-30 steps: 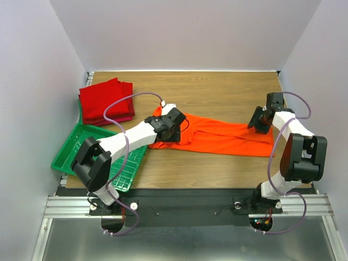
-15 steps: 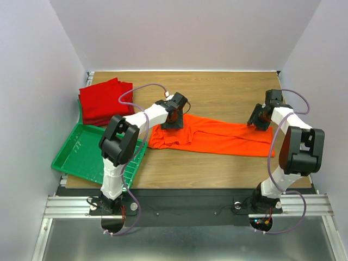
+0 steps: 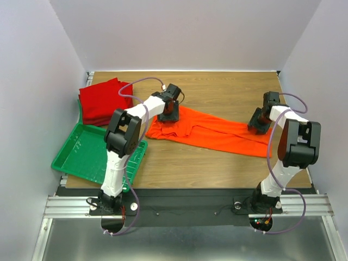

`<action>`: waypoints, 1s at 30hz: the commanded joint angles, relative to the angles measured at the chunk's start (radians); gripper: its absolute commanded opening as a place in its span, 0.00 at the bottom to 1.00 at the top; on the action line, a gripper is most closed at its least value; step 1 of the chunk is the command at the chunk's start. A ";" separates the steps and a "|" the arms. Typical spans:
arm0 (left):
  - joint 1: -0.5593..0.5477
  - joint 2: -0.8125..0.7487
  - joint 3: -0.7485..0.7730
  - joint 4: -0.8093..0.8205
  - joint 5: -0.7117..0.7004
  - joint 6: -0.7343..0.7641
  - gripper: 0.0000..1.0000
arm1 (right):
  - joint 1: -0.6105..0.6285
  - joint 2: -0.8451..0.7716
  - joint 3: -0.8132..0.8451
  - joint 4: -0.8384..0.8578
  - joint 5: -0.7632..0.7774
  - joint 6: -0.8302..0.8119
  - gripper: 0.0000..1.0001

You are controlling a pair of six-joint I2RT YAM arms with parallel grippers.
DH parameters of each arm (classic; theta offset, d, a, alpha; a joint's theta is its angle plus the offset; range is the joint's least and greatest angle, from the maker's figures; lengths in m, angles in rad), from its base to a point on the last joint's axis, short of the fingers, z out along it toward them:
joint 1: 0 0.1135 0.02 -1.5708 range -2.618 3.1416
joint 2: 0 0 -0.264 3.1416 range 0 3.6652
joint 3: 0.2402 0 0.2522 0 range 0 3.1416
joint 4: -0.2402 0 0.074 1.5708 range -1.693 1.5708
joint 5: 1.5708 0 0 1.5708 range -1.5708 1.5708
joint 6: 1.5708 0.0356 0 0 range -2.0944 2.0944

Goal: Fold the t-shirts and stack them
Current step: Fold the tshirt

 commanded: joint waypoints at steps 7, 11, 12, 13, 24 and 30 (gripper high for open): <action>0.017 0.270 0.470 -0.073 0.033 0.163 0.67 | -0.058 0.001 -0.007 -0.100 0.037 0.007 0.52; 0.025 0.356 0.683 -0.118 0.027 0.203 0.71 | -0.058 -0.007 -0.008 -0.130 0.009 -0.010 0.52; 0.029 0.366 0.706 -0.129 0.029 0.211 0.72 | -0.058 -0.008 0.011 -0.137 0.009 -0.016 0.52; 0.035 0.361 0.720 -0.127 0.030 0.212 0.73 | -0.058 -0.017 0.024 -0.142 0.010 -0.034 0.52; 0.054 0.133 0.584 -0.072 0.036 0.143 0.80 | -0.056 -0.033 0.229 -0.168 -0.005 -0.097 0.52; 0.054 0.075 0.389 -0.089 0.119 0.059 0.79 | -0.056 -0.011 0.168 -0.139 -0.006 -0.091 0.52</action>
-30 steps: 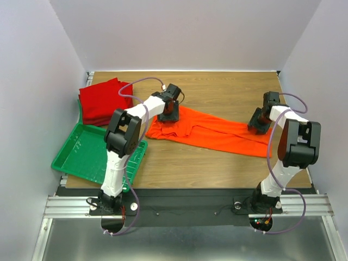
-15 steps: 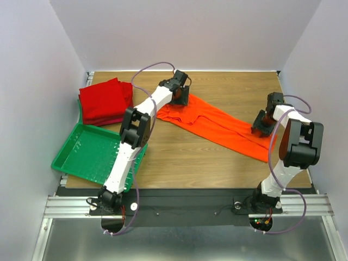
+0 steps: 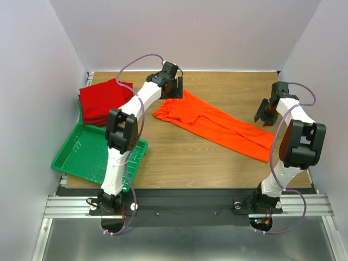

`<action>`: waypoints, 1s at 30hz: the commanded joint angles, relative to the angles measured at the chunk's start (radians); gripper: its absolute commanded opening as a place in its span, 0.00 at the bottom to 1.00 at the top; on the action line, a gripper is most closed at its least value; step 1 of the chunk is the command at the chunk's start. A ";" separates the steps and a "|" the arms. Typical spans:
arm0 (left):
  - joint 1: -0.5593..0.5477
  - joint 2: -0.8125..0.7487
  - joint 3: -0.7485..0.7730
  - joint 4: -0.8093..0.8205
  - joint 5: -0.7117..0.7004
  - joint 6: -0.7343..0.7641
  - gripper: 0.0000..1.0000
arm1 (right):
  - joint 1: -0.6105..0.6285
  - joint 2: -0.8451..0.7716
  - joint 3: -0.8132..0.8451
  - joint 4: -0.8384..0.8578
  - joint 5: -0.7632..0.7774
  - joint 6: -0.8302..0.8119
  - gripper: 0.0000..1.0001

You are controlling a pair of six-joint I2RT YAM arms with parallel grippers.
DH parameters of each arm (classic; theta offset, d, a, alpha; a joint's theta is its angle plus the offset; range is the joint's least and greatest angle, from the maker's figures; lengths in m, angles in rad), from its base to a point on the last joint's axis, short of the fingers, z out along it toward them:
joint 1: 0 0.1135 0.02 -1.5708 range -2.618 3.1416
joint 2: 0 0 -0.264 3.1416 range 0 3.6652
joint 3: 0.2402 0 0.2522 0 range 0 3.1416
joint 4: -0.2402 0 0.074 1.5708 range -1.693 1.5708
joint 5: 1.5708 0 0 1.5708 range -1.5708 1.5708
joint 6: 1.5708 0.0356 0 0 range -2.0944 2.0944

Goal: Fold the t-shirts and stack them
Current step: Fold the tshirt

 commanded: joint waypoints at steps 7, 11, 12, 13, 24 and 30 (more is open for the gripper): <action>-0.004 -0.113 -0.275 -0.006 0.102 -0.099 0.78 | -0.009 -0.035 -0.106 0.044 -0.026 -0.010 0.52; -0.004 -0.112 -0.333 0.006 0.084 -0.105 0.78 | -0.009 -0.053 -0.160 0.064 -0.020 -0.014 0.52; -0.004 -0.101 -0.335 0.006 0.082 -0.105 0.78 | -0.009 -0.053 -0.171 0.070 -0.017 -0.017 0.52; -0.002 -0.095 -0.336 0.006 0.077 -0.105 0.78 | -0.009 -0.052 -0.186 0.074 -0.014 -0.019 0.52; 0.019 -0.004 -0.266 0.020 0.039 -0.091 0.78 | -0.007 -0.081 -0.319 0.072 -0.116 0.002 0.52; 0.019 0.097 -0.097 -0.014 0.028 -0.071 0.78 | 0.020 -0.098 -0.365 0.067 -0.186 0.021 0.52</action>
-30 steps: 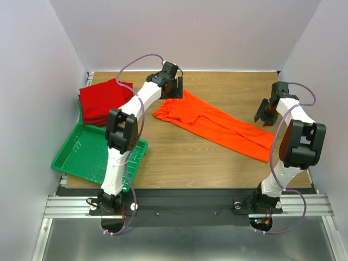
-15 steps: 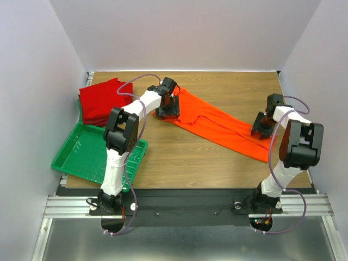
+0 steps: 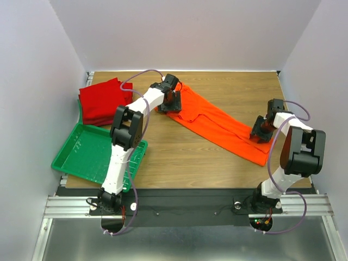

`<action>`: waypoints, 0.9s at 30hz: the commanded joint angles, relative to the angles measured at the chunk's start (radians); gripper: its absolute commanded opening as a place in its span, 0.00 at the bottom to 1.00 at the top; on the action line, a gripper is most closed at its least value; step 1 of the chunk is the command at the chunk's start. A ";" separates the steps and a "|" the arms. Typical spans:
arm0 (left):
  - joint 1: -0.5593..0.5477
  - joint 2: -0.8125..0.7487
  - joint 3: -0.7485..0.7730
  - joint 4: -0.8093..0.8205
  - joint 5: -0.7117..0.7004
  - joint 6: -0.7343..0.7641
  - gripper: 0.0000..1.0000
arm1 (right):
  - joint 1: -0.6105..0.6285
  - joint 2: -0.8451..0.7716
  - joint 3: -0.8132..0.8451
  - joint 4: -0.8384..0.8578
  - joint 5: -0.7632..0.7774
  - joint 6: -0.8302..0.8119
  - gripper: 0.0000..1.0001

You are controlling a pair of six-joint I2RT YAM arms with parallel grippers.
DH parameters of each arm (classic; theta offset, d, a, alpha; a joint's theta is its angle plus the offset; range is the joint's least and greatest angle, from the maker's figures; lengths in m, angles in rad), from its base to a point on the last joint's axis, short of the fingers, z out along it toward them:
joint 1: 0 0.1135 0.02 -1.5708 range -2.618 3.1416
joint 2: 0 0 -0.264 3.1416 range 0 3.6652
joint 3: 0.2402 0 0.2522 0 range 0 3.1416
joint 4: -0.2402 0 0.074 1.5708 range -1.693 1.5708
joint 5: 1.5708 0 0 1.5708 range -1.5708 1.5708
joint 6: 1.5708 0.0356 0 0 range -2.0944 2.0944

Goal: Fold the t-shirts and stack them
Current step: Fold the tshirt

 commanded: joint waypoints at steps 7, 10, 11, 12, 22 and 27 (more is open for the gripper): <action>0.025 0.164 0.284 -0.054 -0.023 0.020 0.78 | 0.090 -0.002 -0.056 -0.056 -0.102 0.022 0.51; 0.034 0.187 0.315 -0.019 -0.002 0.021 0.78 | 0.133 0.003 -0.054 -0.067 -0.106 0.025 0.51; 0.036 0.191 0.329 -0.005 0.000 0.021 0.78 | 0.145 0.003 -0.053 -0.073 -0.112 0.029 0.51; 0.036 0.193 0.337 0.001 0.000 0.023 0.78 | 0.160 0.003 -0.053 -0.076 -0.114 0.032 0.51; 0.039 0.147 0.389 0.035 -0.019 0.024 0.78 | 0.318 -0.025 0.018 -0.147 -0.129 0.042 0.51; 0.042 0.078 0.383 0.037 -0.068 0.006 0.78 | 0.319 -0.081 0.096 -0.240 -0.113 0.011 0.51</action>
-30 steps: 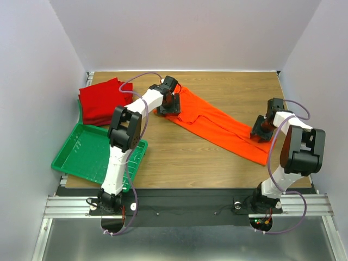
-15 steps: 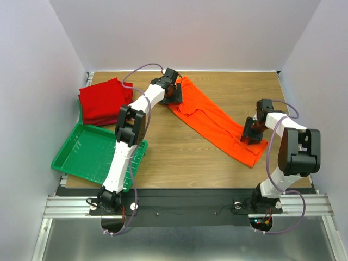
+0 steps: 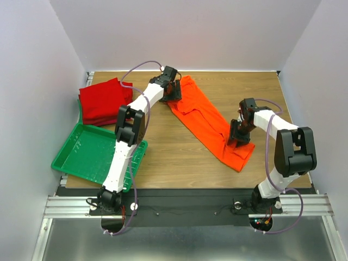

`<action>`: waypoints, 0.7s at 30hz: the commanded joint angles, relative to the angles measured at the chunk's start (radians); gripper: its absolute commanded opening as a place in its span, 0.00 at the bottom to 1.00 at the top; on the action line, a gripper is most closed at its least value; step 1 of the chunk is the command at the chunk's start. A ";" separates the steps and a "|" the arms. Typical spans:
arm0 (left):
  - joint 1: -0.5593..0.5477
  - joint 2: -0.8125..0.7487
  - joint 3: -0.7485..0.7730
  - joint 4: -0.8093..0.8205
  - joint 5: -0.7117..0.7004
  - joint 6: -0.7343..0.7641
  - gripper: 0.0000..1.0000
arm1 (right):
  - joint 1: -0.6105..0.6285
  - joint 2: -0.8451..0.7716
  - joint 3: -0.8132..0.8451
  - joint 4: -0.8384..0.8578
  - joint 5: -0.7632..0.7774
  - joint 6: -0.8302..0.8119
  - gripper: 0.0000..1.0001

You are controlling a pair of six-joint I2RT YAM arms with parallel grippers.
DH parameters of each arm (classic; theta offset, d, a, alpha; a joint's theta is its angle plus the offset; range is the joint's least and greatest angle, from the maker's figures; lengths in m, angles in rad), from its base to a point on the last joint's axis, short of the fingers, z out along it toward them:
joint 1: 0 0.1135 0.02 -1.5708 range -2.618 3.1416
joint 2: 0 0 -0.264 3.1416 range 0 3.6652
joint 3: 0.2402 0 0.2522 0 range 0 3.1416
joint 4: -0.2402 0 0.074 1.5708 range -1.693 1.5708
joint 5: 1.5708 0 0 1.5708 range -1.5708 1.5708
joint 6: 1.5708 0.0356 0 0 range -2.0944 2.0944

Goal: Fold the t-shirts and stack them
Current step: Fold the tshirt

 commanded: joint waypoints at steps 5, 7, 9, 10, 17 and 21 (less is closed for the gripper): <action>-0.007 -0.203 -0.030 0.039 -0.052 -0.036 0.78 | 0.000 -0.097 0.153 -0.113 0.083 -0.019 0.53; -0.020 -0.235 -0.068 0.039 -0.058 -0.038 0.78 | 0.000 -0.079 0.161 -0.113 0.113 -0.019 0.53; -0.039 -0.266 -0.114 0.039 -0.061 -0.036 0.79 | 0.000 -0.053 0.149 -0.106 0.122 -0.027 0.53; -0.047 -0.277 -0.131 0.039 -0.067 -0.035 0.78 | 0.000 -0.048 0.138 -0.100 0.123 -0.030 0.53; -0.128 -0.407 -0.327 0.063 -0.070 -0.008 0.78 | -0.002 -0.063 0.017 -0.026 0.116 -0.017 0.53; -0.159 -0.531 -0.494 0.108 -0.066 -0.015 0.79 | 0.000 -0.084 -0.063 0.005 0.048 0.016 0.53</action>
